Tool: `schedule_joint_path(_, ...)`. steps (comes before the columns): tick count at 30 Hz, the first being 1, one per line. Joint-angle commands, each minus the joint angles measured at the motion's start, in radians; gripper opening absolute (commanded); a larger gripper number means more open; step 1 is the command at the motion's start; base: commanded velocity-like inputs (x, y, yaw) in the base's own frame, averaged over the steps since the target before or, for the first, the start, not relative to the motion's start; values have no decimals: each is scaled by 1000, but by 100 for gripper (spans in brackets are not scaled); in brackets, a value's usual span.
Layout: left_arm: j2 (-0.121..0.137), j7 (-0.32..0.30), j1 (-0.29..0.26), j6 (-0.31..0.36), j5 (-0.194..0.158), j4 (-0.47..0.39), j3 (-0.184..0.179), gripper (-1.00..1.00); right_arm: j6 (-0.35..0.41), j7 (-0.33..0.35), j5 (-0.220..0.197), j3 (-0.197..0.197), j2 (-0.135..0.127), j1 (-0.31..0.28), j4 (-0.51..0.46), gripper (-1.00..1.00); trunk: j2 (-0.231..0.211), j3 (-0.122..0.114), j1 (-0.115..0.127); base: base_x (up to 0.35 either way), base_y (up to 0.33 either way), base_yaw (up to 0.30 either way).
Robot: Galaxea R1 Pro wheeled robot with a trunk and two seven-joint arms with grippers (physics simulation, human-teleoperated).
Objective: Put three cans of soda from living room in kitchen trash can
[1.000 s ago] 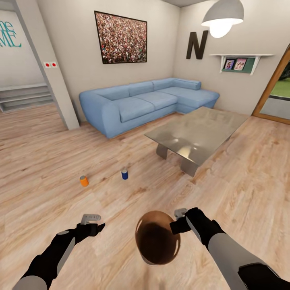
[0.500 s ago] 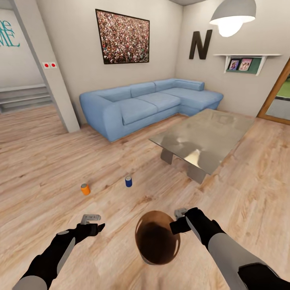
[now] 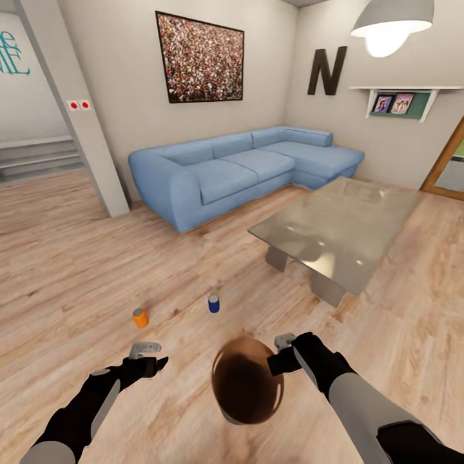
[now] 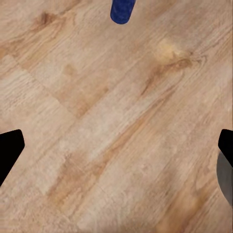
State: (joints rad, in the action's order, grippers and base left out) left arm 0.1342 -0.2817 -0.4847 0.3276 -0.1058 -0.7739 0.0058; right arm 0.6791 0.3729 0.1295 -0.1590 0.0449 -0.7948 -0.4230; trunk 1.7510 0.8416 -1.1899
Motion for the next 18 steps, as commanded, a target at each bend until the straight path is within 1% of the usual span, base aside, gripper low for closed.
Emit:
schedule_joint_path(1,0,0,0,0,-3,0,0,100,4,4,-18,2,1,0,0,-100,0,0,0,300,189,0)
schedule_joint_path(12,4,-1,0,6,-13,-7,1,100,4,4,-17,2,3,0,0,-100,0,0,0,300,189,0)
schedule_joint_path(15,18,-1,0,9,-13,-11,2,100,4,4,-17,2,3,0,0,-100,0,0,0,295,189,0)
schedule_joint_path(18,38,-1,0,20,-15,-25,2,100,4,4,-17,2,4,0,0,-100,0,0,0,288,189,0)
